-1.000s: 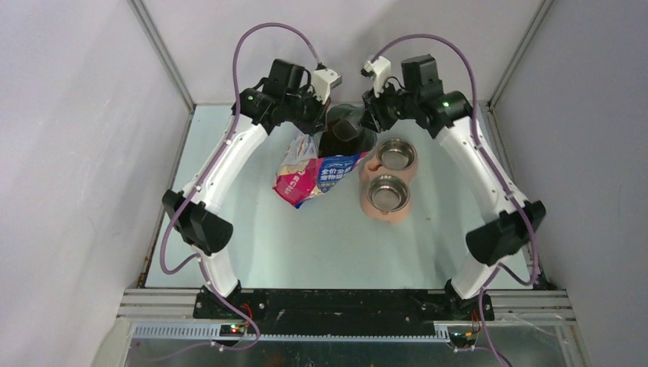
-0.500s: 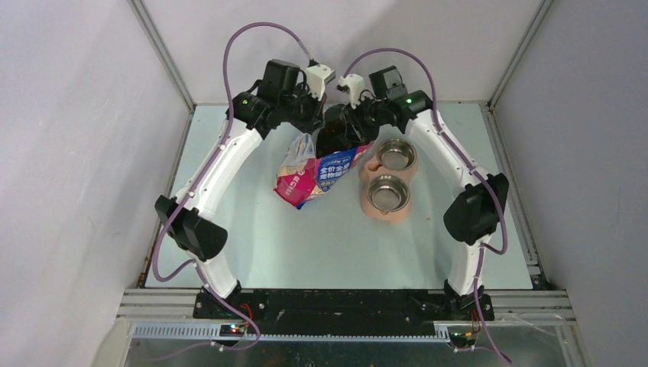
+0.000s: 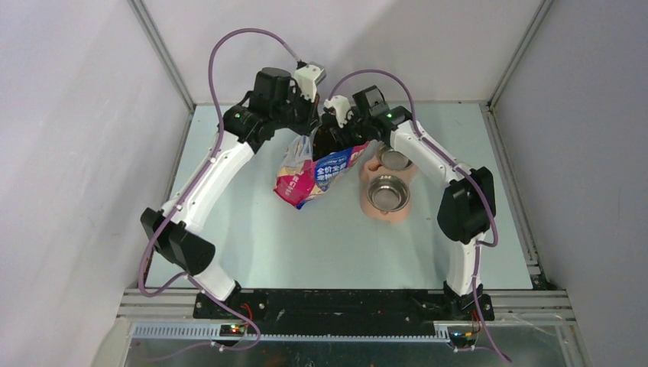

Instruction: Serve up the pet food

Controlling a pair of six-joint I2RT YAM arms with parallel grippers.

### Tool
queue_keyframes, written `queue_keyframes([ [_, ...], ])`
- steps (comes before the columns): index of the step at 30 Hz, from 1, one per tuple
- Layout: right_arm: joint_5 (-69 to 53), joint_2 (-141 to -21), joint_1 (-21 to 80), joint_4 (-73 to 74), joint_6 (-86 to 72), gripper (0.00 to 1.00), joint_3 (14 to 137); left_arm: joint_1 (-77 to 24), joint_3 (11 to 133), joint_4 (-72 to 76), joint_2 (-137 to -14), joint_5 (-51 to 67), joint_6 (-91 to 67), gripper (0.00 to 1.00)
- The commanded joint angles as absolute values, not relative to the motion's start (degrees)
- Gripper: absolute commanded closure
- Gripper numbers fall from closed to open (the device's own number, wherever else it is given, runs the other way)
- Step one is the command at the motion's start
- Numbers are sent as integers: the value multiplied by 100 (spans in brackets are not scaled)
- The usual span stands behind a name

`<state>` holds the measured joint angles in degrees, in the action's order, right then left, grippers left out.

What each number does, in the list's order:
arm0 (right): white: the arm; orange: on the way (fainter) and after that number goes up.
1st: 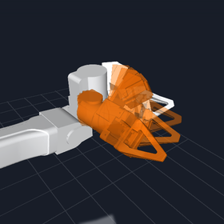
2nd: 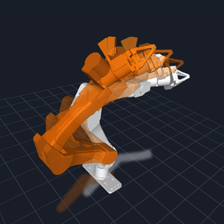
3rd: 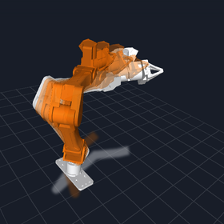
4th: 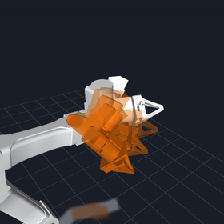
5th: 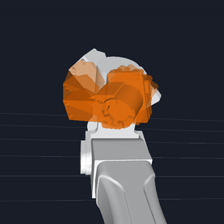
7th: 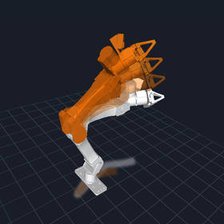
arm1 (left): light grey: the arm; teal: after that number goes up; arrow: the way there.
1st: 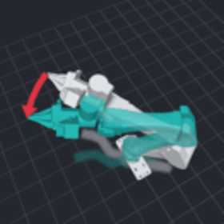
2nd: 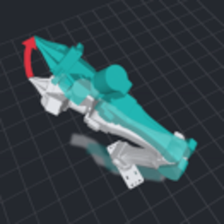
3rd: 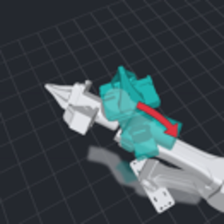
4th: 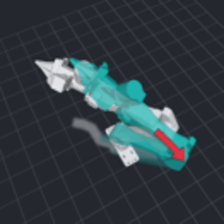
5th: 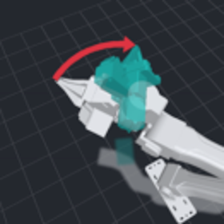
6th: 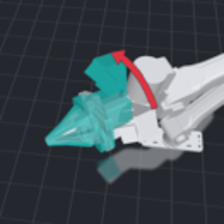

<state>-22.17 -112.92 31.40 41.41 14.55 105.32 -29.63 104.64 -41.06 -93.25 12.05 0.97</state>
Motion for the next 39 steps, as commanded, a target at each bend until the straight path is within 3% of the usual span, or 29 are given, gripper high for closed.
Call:
queue_keyframes([
  [1,-3864,-11328,3262,4756,1066,100,10499,-3057,10269,-3507,-8872,1257,55,100],
  [19,-6119,-11017,2337,5554,-527,100,11588,-2918,10344,-3723,-9129,961,1069,100],
  [39,-7106,-10646,1131,2541,-4423,100,10469,-3125,10870,-4473,-9353,36,2564,100],
])
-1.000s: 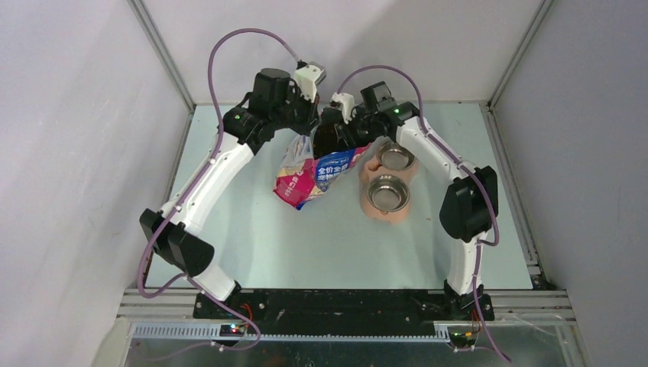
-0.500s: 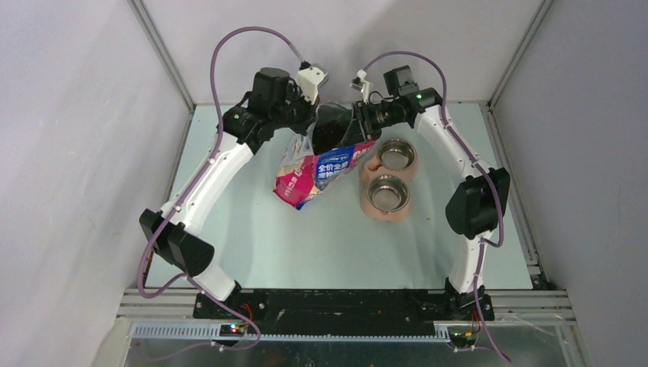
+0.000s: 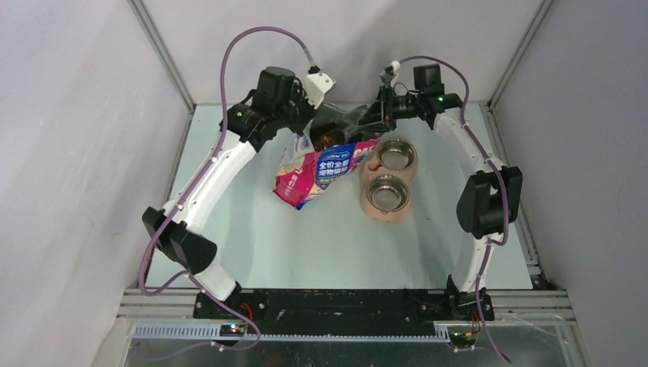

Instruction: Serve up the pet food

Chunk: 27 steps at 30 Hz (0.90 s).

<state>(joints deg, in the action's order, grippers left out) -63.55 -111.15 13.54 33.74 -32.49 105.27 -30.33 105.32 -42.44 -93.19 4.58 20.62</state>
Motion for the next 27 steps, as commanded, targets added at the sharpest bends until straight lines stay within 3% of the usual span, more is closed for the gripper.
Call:
queue_keyframes([
  [1,-7121,-10627,1096,2483,-4479,100,10442,-3136,10897,-4487,-9378,22,2587,100],
  [12,-7356,-10353,794,1777,-5143,100,9928,-3075,11252,-4469,-9542,-416,2599,100],
  [27,-7304,-10575,812,-974,-7869,100,9065,-3067,11172,-4494,-9491,-602,2746,100],
])
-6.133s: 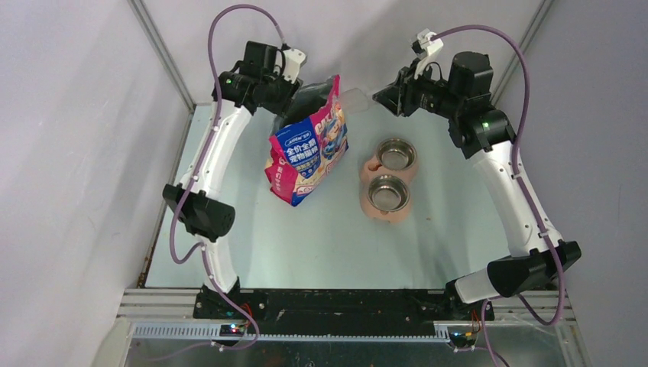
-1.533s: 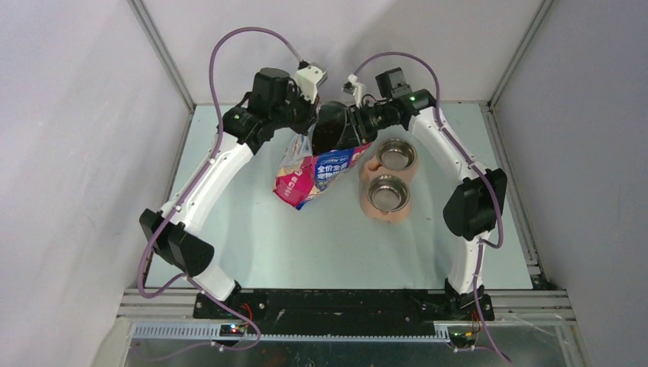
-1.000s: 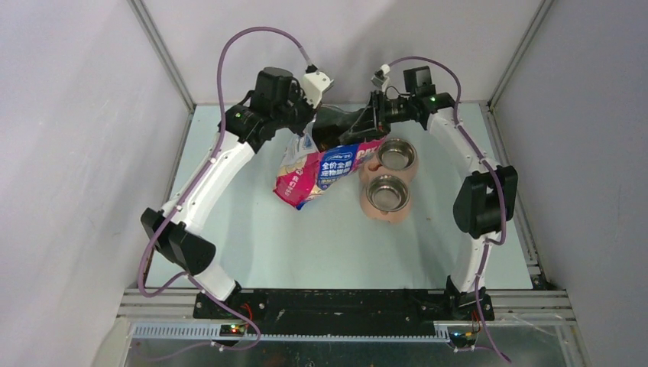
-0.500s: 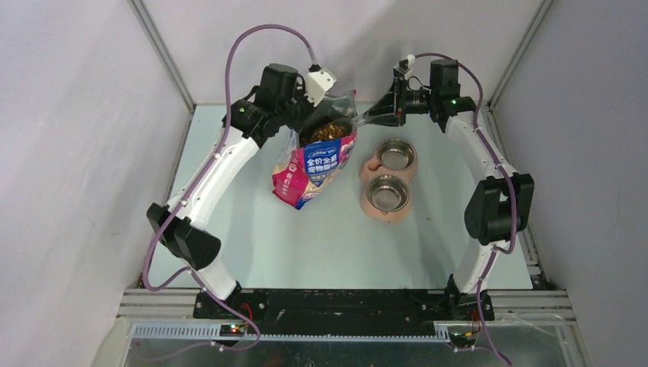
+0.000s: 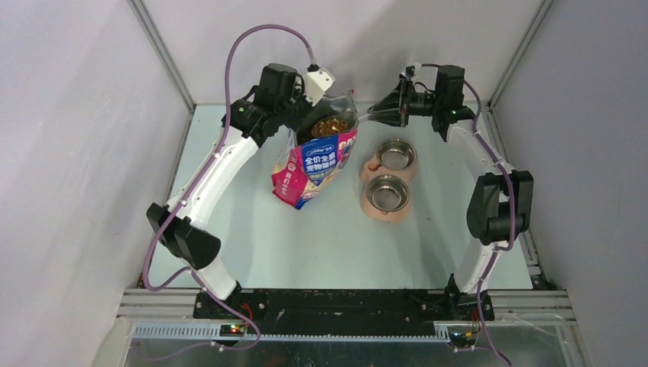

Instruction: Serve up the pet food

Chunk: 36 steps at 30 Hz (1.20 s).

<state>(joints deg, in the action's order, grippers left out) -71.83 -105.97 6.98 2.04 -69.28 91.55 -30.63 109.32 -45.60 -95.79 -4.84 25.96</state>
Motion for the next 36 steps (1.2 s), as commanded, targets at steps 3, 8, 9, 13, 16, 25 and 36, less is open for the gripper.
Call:
queue_keyframes([
  [3,-7399,-10638,791,-1560,-8174,100,8932,-3067,11262,-4516,-9556,-672,2783,100],
  [8,-7417,-10595,595,-1769,-8286,100,8871,-3032,11291,-4478,-9583,-739,2886,100],
  [9,-7407,-10584,579,-1807,-8283,100,8883,-3010,11302,-4480,-9594,-738,2886,100],
  [13,-7390,-10523,461,-1870,-8271,100,8916,-2867,11326,-4487,-9647,-738,2820,100],
  [16,-7396,-10433,383,-1854,-8266,100,8862,-2747,11329,-4484,-9661,-747,2773,100],
  [25,-7370,-10206,-88,-2133,-8374,100,8531,-2464,11204,-4472,-9583,-861,2872,100],
  [36,-7310,-9795,-343,-2189,-8274,100,8226,-2452,11175,-4526,-9631,-406,2536,100],
])
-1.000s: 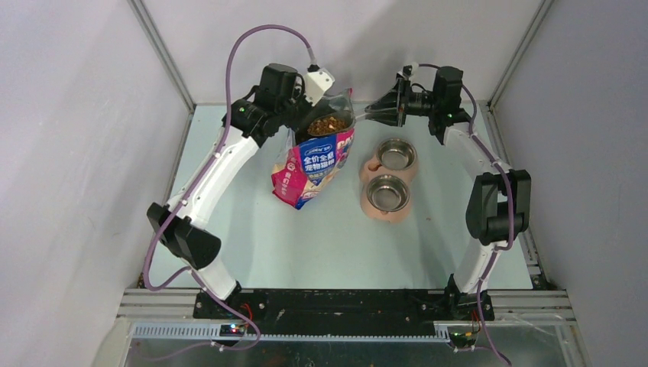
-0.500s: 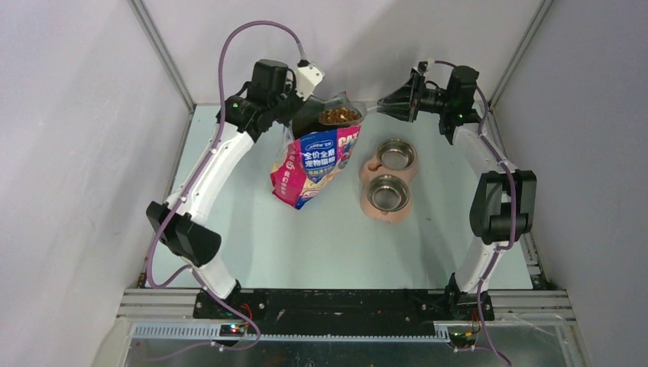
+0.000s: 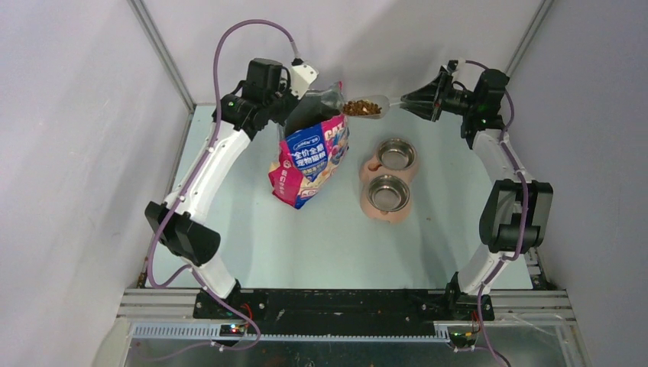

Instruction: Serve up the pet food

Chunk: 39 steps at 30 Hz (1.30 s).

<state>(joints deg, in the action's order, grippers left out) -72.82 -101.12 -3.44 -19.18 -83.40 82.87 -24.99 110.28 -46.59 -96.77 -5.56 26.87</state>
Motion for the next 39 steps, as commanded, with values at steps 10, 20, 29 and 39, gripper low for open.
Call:
queue_keyframes([
  [10,-7342,-9668,-707,-2272,-8314,100,7977,-2452,11452,-4611,-9810,-405,2531,100],
  [20,-7360,-9449,-1226,-2193,-8199,100,7560,-2443,11890,-4716,-10011,-393,2531,100],
  [29,-7339,-9279,-1776,-2285,-8079,100,6890,-2422,12165,-4788,-10158,-322,2432,100],
  [39,-7232,-9390,-2463,-1497,-6963,100,6465,-2379,12139,-4742,-10046,-161,2252,100],
])
